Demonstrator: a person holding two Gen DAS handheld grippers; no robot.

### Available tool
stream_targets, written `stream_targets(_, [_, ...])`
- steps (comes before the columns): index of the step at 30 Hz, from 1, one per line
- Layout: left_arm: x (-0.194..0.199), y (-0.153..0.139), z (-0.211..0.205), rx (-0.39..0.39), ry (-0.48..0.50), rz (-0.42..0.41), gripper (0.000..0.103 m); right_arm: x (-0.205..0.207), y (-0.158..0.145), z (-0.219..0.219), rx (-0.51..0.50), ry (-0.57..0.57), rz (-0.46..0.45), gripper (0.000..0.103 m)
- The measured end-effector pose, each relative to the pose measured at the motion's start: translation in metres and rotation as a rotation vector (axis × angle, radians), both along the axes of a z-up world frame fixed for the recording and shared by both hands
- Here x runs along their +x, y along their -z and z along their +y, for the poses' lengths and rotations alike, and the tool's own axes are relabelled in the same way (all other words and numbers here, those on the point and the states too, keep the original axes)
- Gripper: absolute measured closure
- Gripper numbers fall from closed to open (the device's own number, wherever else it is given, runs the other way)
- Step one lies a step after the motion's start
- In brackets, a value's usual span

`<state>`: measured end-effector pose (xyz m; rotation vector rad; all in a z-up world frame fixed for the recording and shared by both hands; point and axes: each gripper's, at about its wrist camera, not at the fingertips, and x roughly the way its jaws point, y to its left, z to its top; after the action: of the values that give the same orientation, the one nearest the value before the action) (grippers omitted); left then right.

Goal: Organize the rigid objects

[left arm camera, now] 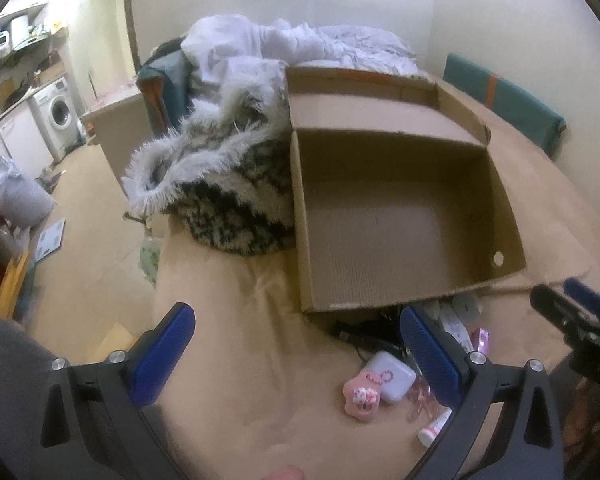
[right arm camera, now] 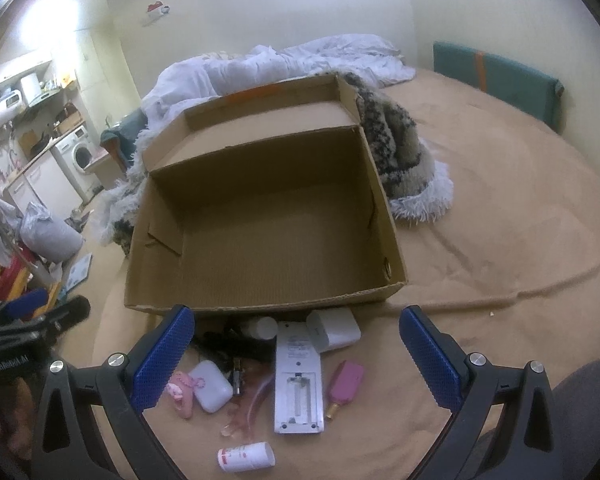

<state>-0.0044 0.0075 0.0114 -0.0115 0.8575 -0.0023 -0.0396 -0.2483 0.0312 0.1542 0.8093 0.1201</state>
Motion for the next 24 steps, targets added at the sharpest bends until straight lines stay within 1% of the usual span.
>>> stream_targets(5, [-0.003,-0.004,0.004,0.0,-0.009,-0.029,0.001,0.003,0.001,-0.007,0.014,0.029,0.027,0.0])
stream_targets(8, [-0.004,-0.006,0.006,0.006,-0.003,-0.031,0.001,0.001,-0.001,-0.012,0.016,0.052,0.022,0.0])
stream_targets(10, [0.001,-0.003,0.006,0.015,0.018,0.001,0.001,0.0,-0.002,-0.014,0.023,0.062,0.03,0.0])
stream_targets(11, [0.003,0.0,0.006,0.029,0.015,0.016,0.001,0.0,-0.001,-0.016,0.024,0.066,0.042,0.0])
stream_targets(14, [0.008,0.007,0.011,0.019,-0.006,0.049,0.001,0.001,0.002,-0.014,0.022,0.065,0.075,0.0])
stream_targets(17, [0.011,0.017,0.011,0.035,-0.015,0.089,0.001,0.0,0.003,-0.004,-0.011,0.028,0.061,0.0])
stream_targets(19, [0.011,0.021,0.008,0.045,-0.005,0.095,0.001,-0.001,0.005,0.003,-0.027,0.0,0.052,0.0])
stream_targets(20, [0.012,0.023,0.006,0.051,-0.002,0.1,0.001,-0.001,0.005,0.004,-0.026,-0.003,0.049,0.0])
stream_targets(22, [0.011,0.028,0.007,0.038,0.003,0.118,0.001,0.001,0.005,0.007,-0.021,-0.009,0.037,0.0])
stream_targets(24, [0.012,0.034,0.009,0.047,-0.022,0.138,0.001,0.004,0.006,0.007,-0.013,0.002,0.03,0.0])
